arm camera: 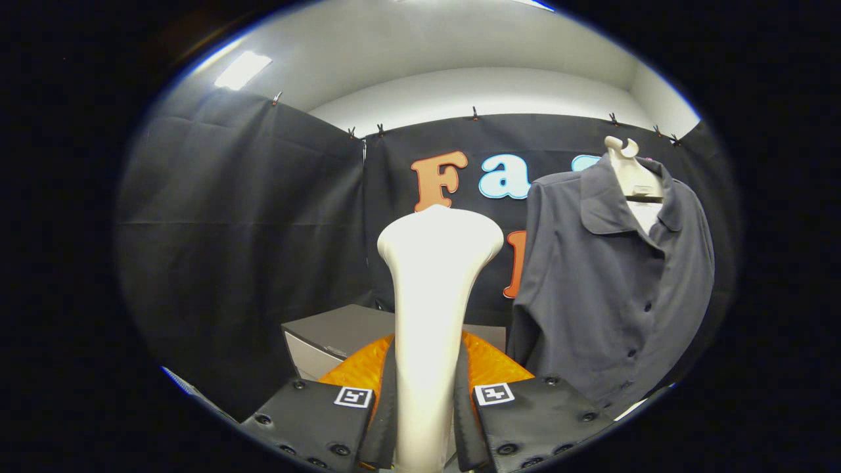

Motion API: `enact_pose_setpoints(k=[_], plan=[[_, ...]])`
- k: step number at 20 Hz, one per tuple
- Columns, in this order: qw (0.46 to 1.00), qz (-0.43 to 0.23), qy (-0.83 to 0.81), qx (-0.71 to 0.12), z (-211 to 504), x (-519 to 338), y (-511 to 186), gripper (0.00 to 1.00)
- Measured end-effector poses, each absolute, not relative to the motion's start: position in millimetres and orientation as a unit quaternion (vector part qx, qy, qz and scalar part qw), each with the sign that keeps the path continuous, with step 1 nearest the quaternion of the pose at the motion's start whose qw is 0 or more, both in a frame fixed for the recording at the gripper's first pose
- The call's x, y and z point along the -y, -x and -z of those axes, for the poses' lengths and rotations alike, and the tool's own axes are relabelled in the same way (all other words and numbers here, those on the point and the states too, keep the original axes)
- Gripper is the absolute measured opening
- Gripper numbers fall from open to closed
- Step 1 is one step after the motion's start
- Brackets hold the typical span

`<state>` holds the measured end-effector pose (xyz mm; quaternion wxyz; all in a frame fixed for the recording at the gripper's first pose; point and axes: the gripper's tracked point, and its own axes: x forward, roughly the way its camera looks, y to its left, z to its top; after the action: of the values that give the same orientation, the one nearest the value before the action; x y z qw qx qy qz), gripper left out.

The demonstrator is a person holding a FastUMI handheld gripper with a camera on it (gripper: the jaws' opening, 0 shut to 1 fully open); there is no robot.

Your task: Iron the clothes twice with a garment steamer, once on the left side and once on the right side.

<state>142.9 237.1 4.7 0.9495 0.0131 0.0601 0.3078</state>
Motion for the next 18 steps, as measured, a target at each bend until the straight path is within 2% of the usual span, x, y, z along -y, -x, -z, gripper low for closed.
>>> enact_pose_setpoints(k=[10, 18], plan=[[0.966, -0.253, -0.009, -0.043, -7, -91, -116, 0.43], [0.975, -0.222, -0.017, -0.026, 5, -35, -135, 0.43]])
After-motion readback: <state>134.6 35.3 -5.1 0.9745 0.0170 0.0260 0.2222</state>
